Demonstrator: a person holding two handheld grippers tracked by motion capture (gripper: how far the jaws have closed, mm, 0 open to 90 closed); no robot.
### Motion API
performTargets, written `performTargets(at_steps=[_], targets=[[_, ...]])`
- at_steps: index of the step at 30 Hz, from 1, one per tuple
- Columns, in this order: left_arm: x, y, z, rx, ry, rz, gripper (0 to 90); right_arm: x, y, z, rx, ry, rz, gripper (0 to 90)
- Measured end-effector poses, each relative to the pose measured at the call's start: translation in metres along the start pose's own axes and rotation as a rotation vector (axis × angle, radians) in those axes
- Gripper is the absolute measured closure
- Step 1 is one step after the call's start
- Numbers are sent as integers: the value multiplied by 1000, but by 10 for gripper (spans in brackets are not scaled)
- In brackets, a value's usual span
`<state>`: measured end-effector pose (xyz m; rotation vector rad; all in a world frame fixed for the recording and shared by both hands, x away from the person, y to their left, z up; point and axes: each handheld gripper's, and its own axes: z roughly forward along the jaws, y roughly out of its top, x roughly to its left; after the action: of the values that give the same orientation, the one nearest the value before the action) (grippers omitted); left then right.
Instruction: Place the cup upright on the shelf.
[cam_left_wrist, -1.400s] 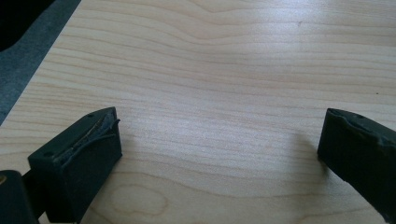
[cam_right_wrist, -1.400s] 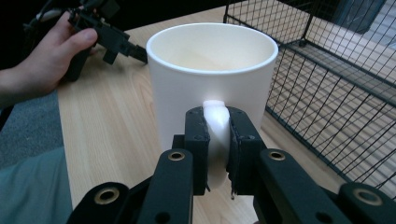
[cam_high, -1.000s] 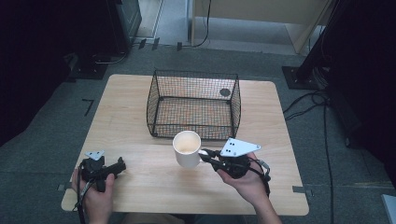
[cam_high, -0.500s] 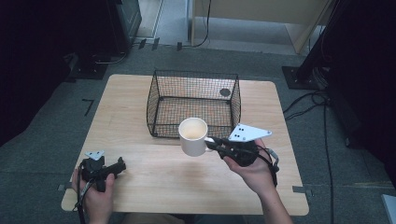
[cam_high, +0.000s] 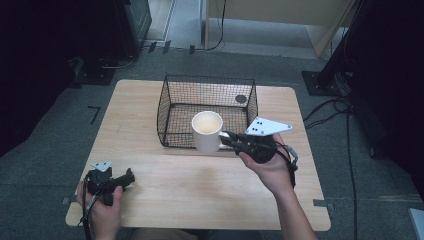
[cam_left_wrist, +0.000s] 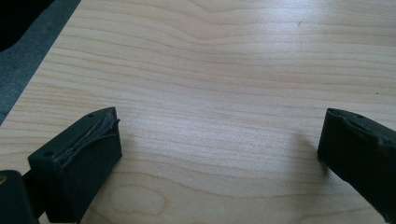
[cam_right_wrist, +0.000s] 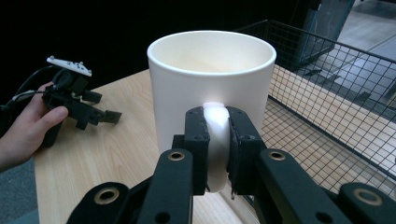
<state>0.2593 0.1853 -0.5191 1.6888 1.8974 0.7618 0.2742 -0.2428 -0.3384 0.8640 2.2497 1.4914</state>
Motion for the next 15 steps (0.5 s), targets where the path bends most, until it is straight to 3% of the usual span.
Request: performTargets(at_steps=[15], targets=[[0,0,0,1,-1,0,0,-26,15,21,8,-52,9,807]])
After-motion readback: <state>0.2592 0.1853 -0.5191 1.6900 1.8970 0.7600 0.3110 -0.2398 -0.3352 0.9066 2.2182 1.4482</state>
